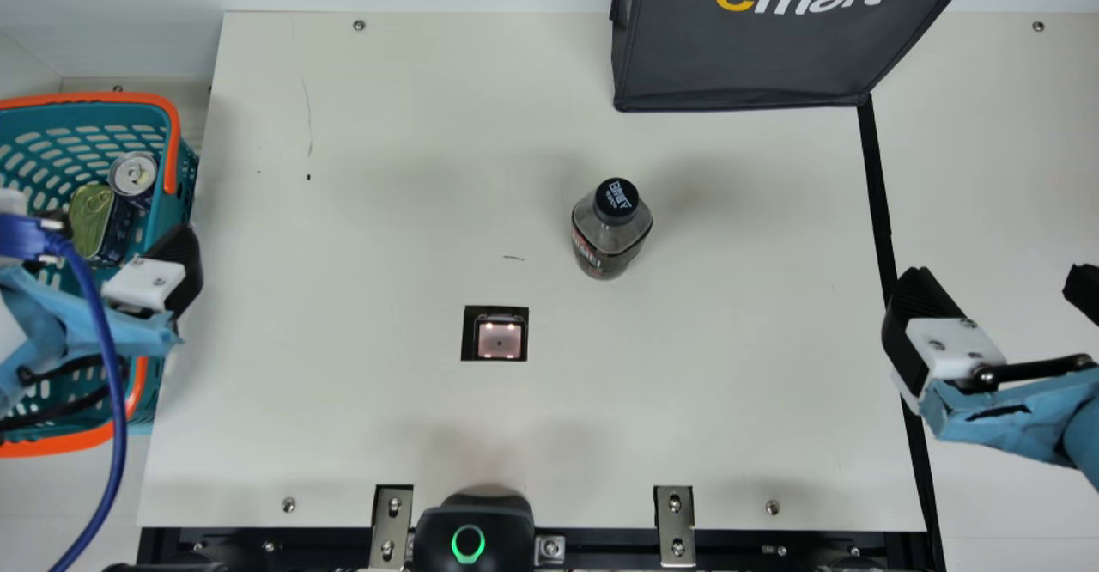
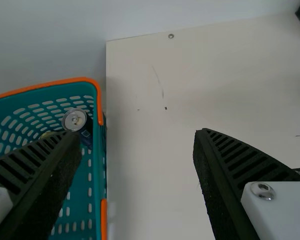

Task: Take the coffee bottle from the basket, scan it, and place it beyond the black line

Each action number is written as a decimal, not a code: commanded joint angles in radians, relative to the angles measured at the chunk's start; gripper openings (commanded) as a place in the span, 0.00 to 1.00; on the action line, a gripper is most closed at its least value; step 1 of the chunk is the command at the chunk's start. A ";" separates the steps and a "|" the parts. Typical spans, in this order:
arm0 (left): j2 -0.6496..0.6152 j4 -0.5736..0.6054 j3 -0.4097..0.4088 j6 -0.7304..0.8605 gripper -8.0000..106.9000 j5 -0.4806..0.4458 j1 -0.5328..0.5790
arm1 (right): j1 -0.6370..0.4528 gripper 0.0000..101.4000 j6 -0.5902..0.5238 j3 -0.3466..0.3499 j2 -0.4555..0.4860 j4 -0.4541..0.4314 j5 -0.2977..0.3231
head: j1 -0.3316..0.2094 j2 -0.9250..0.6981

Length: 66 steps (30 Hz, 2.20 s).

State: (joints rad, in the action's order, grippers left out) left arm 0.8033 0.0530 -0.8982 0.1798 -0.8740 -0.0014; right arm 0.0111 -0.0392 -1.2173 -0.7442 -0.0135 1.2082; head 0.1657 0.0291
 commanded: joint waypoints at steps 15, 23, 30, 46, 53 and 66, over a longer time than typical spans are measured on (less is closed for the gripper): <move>-0.013 -0.004 0.002 -0.004 0.85 -0.025 -0.022 | 0.000 0.90 0.000 0.000 0.000 0.000 0.000 | -0.027 -0.002; -0.013 -0.004 0.002 -0.004 0.85 -0.025 -0.022 | 0.000 0.90 0.000 0.000 0.000 0.000 0.000 | -0.027 -0.002; -0.013 -0.004 0.002 -0.004 0.85 -0.025 -0.022 | 0.002 0.90 0.002 -0.003 -0.003 -0.001 -0.001 | -0.027 -0.002; -0.013 -0.004 0.002 -0.004 0.85 -0.025 -0.022 | 0.023 0.90 -0.013 -0.131 -0.136 0.028 0.012 | -0.027 -0.002; -0.013 -0.004 0.002 -0.004 0.85 -0.025 -0.022 | 0.003 0.90 -0.038 -0.196 -0.226 0.045 0.012 | -0.027 -0.002; -0.013 -0.004 0.002 -0.004 0.85 -0.025 -0.022 | 0.006 0.90 -0.044 -0.254 -0.321 0.045 0.001 | -0.027 -0.002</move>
State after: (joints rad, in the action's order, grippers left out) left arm 0.7899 0.0488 -0.8957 0.1758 -0.8991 -0.0237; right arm 0.0152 -0.0880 -1.4724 -1.0623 0.0350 1.2136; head 0.1657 0.0291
